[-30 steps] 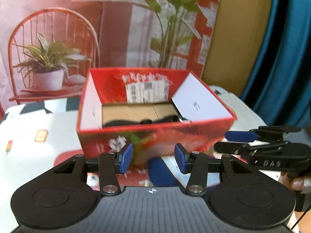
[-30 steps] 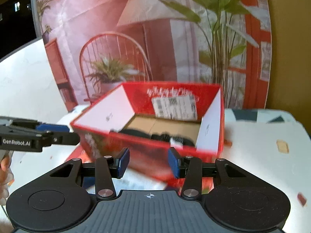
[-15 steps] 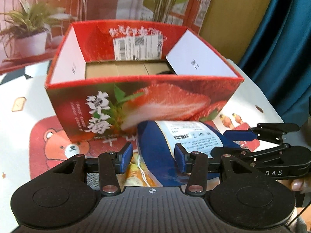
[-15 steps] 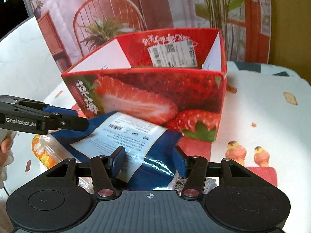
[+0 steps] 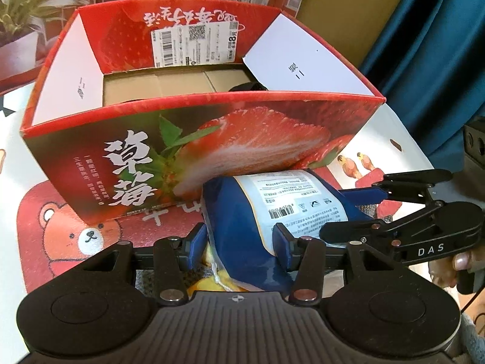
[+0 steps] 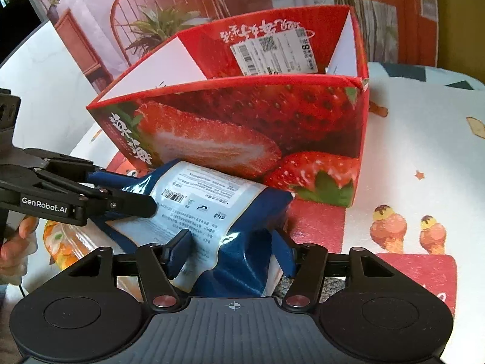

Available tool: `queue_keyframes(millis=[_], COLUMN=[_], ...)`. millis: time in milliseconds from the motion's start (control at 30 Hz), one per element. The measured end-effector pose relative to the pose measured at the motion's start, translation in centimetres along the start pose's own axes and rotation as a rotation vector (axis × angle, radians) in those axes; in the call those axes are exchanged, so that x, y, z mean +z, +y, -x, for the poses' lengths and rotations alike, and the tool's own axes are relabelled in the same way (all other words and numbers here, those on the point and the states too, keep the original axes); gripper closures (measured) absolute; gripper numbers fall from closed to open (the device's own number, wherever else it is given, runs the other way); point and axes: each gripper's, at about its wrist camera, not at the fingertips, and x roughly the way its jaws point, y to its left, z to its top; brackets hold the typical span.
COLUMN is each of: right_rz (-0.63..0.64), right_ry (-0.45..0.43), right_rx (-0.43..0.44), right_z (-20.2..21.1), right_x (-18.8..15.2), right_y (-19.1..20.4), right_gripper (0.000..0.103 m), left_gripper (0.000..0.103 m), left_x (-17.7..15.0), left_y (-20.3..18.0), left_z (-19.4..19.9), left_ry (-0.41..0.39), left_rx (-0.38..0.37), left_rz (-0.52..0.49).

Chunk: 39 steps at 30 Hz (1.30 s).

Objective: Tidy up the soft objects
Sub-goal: 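Move both grippers down to the blue snack bag and close on it, then lift the blue snack bag with both grippers and carry it over the box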

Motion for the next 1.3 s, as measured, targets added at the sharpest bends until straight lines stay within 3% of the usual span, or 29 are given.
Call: queue_keyframes(millis=[200,300,533,967,1300], right_rz=[-0.012,-0.027,0.02,0.223,0.372], right_ry=[0.034,0.041,-0.001,-0.197,-0.314], right_rx=[0.026,0.038,0.028,0.012,-0.012], right_z=[-0.8,-0.9,0.5,6.8,10.2], right_x=[0.3,0.4,0.1,2.7,6.0], right_y=[-0.7,-0.9,0.4,5.8,8.5], right_gripper=[0.047,0.048,0.063,0.066,0.066], left_gripper=[0.055,0.065,0.072,0.073,0.073], left_x=[-0.1,-0.2,-1.0,-0.9,0.7], left_y=[-0.4,-0.9,-2.3,-2.9,-3.5], left_z=[-0.7,-0.5,1.8,10.7,14.0], left_ry=[0.009,-0.003,-0.064,-0.299,-0.42], left_rx=[0.002,-0.003,0.03,0.045,0.068], left_rz=[-0.008,-0.02,-0.079,-0.082,-0.081])
